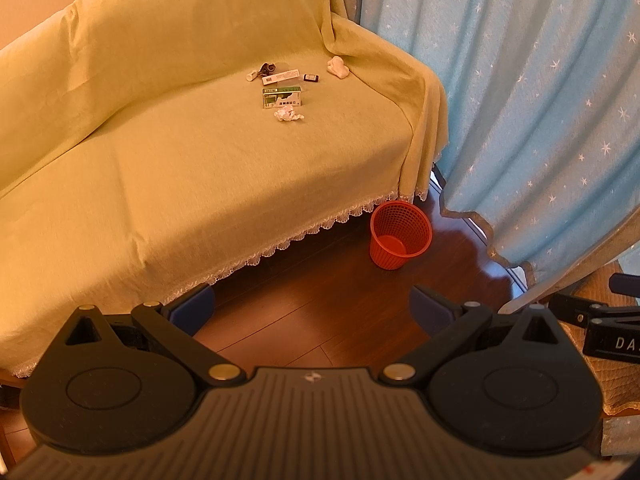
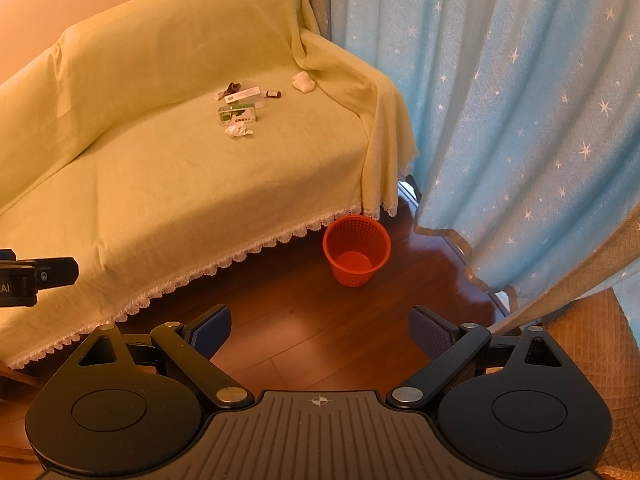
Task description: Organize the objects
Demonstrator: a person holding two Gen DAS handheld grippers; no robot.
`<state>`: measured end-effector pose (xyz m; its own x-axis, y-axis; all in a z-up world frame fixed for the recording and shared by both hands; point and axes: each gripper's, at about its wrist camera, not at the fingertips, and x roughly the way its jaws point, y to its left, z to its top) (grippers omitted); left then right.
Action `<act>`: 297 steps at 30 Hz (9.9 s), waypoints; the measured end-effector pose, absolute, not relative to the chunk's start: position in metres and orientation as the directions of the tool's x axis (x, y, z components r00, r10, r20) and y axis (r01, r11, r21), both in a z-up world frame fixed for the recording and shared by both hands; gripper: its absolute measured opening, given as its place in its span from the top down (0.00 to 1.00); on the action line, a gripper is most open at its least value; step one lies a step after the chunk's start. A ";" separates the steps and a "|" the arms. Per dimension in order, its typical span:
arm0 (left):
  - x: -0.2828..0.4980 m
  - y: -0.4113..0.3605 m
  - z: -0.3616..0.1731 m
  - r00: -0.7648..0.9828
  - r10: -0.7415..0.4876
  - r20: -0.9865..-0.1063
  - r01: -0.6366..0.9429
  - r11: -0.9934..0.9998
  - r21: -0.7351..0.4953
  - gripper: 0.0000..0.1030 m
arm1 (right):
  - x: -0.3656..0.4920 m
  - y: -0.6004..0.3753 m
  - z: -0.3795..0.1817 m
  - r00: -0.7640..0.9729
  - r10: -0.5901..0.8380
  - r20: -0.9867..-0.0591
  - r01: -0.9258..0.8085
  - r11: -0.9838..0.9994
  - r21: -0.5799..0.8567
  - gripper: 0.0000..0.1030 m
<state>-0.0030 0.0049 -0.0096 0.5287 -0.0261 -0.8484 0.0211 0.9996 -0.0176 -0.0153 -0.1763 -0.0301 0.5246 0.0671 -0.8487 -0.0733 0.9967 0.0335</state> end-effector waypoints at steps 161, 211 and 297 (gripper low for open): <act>0.623 0.138 -0.176 0.473 -0.113 -0.874 0.068 0.993 -0.091 0.02 | 0.626 -0.059 -0.339 0.395 -0.189 -0.899 -0.769 0.468 -0.436 0.98; 0.674 0.092 -0.376 0.163 -0.295 -0.942 0.513 0.841 -0.174 0.84 | 0.668 -0.027 -0.376 0.482 -0.202 -0.852 -0.780 0.345 -0.523 0.98; 0.728 0.076 -0.380 0.160 -0.195 -0.968 0.828 0.560 0.024 0.72 | 0.670 -0.030 -0.376 0.485 -0.190 -0.854 -0.787 0.331 -0.521 0.98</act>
